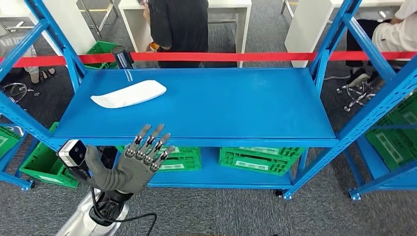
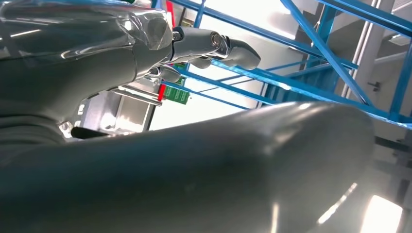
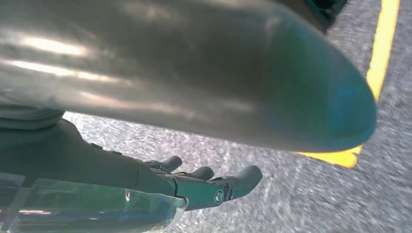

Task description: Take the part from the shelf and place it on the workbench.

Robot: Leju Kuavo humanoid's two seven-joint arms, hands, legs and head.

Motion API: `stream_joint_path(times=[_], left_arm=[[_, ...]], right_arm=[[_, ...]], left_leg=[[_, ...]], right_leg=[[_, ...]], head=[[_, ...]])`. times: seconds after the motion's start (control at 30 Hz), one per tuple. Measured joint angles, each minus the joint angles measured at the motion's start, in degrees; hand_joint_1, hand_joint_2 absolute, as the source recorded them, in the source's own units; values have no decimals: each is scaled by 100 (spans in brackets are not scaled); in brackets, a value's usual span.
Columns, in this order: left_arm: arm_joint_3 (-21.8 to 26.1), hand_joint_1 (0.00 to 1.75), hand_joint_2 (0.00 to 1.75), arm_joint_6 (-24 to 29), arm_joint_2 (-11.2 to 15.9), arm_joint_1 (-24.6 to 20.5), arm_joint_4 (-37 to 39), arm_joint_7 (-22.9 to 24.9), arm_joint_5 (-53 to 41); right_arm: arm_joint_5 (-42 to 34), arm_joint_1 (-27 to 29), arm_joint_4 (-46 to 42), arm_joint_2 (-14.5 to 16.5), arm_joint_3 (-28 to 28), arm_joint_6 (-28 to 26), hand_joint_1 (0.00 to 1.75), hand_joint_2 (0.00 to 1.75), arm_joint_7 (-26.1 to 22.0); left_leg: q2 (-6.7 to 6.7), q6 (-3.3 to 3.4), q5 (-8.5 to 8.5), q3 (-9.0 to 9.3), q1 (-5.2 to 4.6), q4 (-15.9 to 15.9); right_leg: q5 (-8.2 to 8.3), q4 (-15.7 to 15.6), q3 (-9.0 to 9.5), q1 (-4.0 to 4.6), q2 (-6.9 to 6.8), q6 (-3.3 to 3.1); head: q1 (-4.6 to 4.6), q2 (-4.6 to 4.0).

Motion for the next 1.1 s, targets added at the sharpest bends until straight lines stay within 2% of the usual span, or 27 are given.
stream_joint_path(times=[0.07,0.1,0.13,0.17,0.2,0.27,0.3,0.33,0.37,0.43,0.47,0.5,0.57,0.6,0.63,0.67,0.7,0.73,0.77,0.8,0.87,0.97,1.03,1.1], left_arm=[[-1,0,0,-4,3,2,1,-1,-1],[-1,0,0,-4,4,5,1,-1,-1],[-1,0,0,-4,5,7,2,-1,-2],[-1,0,0,-4,6,7,2,-1,-2],[0,0,0,-4,8,6,2,-1,-2],[1,0,0,-4,19,11,4,0,-1],[1,0,0,-7,25,15,4,0,0],[3,0,0,-11,32,16,4,0,-1],[4,0,0,-15,35,11,3,-1,1],[8,0,0,-24,30,-10,-6,-2,1],[6,0,0,-28,19,-24,-10,-2,2],[5,0,0,-32,8,-34,-13,-1,2],[-1,0,0,-36,-7,-46,-5,-1,3],[-3,0,0,-37,-9,-44,1,-1,3],[-5,0,0,-37,-10,-41,8,-1,3],[-6,0,0,-37,-10,-38,13,-1,3],[-7,0,0,-37,-10,-36,16,-1,3],[-7,0,0,-38,-10,-36,18,-1,3],[-7,0,0,-39,-10,-37,19,-1,3],[-8,0,0,-40,-10,-38,20,-1,4],[-11,0,0,-44,-11,-43,22,-1,7],[-10,0,0,-44,-13,-68,15,-5,10],[-7,0,0,-42,-11,-85,11,-16,11],[-8,0,0,-41,-10,-85,11,-25,11]], right_arm=[[0,2,0,-5,0,0,0,0,0],[0,7,0,-5,0,0,0,0,0],[0,12,0,-5,1,0,0,0,0],[0,14,0,-5,1,0,0,0,0],[0,13,0,-4,1,0,0,0,0],[0,10,0,27,1,2,0,0,1],[-2,4,-1,45,0,3,0,0,2],[-3,-4,-1,60,0,4,0,0,2],[-5,-20,-1,61,0,4,0,0,2],[-7,-35,-2,52,0,4,0,0,-1],[-7,-45,-2,47,-1,4,0,0,-1],[-7,-54,-2,41,-2,4,0,0,-2],[-8,-63,-2,31,-2,4,0,0,-3],[-8,-56,-2,26,-2,4,0,0,-3],[-9,-45,-2,19,-1,4,0,0,-2],[-9,-35,-2,11,-1,4,0,0,-2],[-8,-28,-2,2,-1,5,0,0,-2],[-8,-24,-2,-8,-1,6,0,0,-2],[-8,-24,-2,-14,-2,10,0,0,-2],[-8,-25,-2,-18,-2,15,0,0,1],[-9,-28,-2,-20,-2,34,0,0,13],[2,-39,-4,-8,-1,65,0,0,28],[14,-50,-4,-10,0,75,0,0,34],[19,-56,-4,-12,1,85,0,0,35]], left_leg=[[17,-86,-301,-518,60,608],[26,-109,-454,-713,83,738],[37,-116,-532,-828,96,716],[46,-103,-483,-865,102,547],[53,-62,-258,-838,93,236],[43,84,493,-751,21,-468],[21,156,803,-704,-19,-705],[1,203,968,-678,-61,-814],[-25,226,987,-650,-85,-834],[-27,244,958,-526,-68,-913],[-25,265,939,-464,-53,-963],[-23,283,911,-405,-39,-1010],[-26,316,835,-358,-44,-1023],[-36,315,793,-335,-44,-1021],[-50,308,748,-300,-44,-1016],[-66,295,700,-252,-43,-1008],[-80,277,648,-196,-42,-995],[-87,252,591,-146,-44,-975],[-93,223,531,-113,-56,-939],[-95,195,482,-95,-67,-906],[-99,146,420,-86,-84,-865],[-57,53,276,-148,-62,-700],[-3,-46,-5,-410,-9,-132],[27,-120,-267,-814,65,622]], right_leg=[[-122,0,130,-3,11,-19],[-189,0,206,-3,20,-13],[-258,0,292,-2,29,-5],[-329,-1,387,2,36,3],[-405,-5,489,10,40,13],[-544,-23,638,15,50,45],[-608,-36,683,22,62,73],[-659,-54,718,28,77,105],[-700,-81,765,40,93,141],[-788,-72,824,47,78,187],[-853,76,758,45,61,196],[-952,372,585,44,44,197],[-1155,1226,-13,34,31,200],[-1186,1560,-305,27,30,229],[-1111,1676,-495,17,29,285],[-930,1554,-562,5,26,359],[-670,1229,-520,-7,21,437],[-393,808,-413,-16,12,487],[-187,459,-296,-18,7,484],[-65,234,-212,-13,4,441],[-30,129,-147,10,8,304],[-63,110,-88,-44,9,167],[-100,103,-26,-64,5,102],[-132,105,13,-64,0,70]], head=[[-2,0],[-3,0],[-3,0],[-3,0],[-4,0],[-2,0],[-1,0],[2,0],[-2,0],[-2,0],[-3,0],[1,0],[1,0],[2,0],[1,0],[2,0],[4,0],[4,0],[3,0],[2,0],[-3,0],[-10,0],[-20,0],[-22,0]])
